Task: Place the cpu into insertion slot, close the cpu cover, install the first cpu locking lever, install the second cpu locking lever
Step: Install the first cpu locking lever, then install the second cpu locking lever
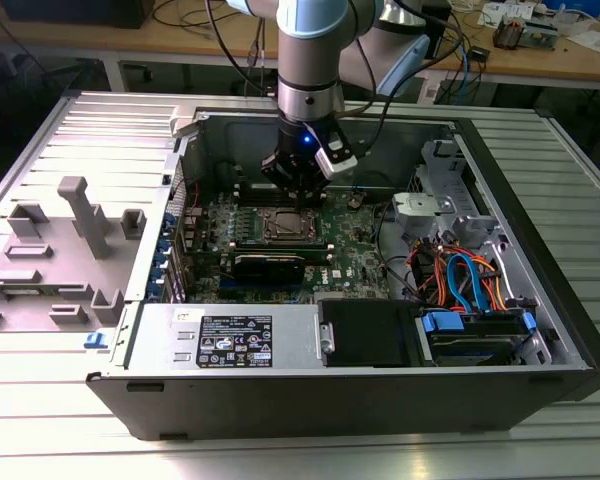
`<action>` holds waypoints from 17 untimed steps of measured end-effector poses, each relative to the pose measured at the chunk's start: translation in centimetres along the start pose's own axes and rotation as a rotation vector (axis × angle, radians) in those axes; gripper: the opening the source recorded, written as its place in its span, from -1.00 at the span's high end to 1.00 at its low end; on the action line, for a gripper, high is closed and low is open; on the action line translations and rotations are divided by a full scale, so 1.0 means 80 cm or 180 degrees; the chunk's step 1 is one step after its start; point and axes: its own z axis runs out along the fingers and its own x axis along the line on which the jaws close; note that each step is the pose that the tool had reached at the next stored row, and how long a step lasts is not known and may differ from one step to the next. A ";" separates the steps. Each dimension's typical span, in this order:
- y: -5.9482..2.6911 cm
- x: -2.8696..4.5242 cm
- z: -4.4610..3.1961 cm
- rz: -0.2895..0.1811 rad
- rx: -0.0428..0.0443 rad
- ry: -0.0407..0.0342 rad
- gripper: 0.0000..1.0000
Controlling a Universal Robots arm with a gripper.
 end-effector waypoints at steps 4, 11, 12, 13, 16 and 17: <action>0.000 0.0000 -0.0062 0.0001 0.0001 0.0001 0.79; -0.001 -0.0001 -0.0110 0.0003 0.0002 0.0001 0.79; -0.001 -0.0001 -0.0110 0.0005 0.0003 0.0001 0.79; -0.001 -0.0001 -0.0110 0.0005 0.0003 0.0000 0.79; -0.001 -0.0001 -0.0110 0.0009 0.0003 0.0001 0.79; -0.001 -0.0001 -0.0110 0.0010 0.0003 0.0001 0.79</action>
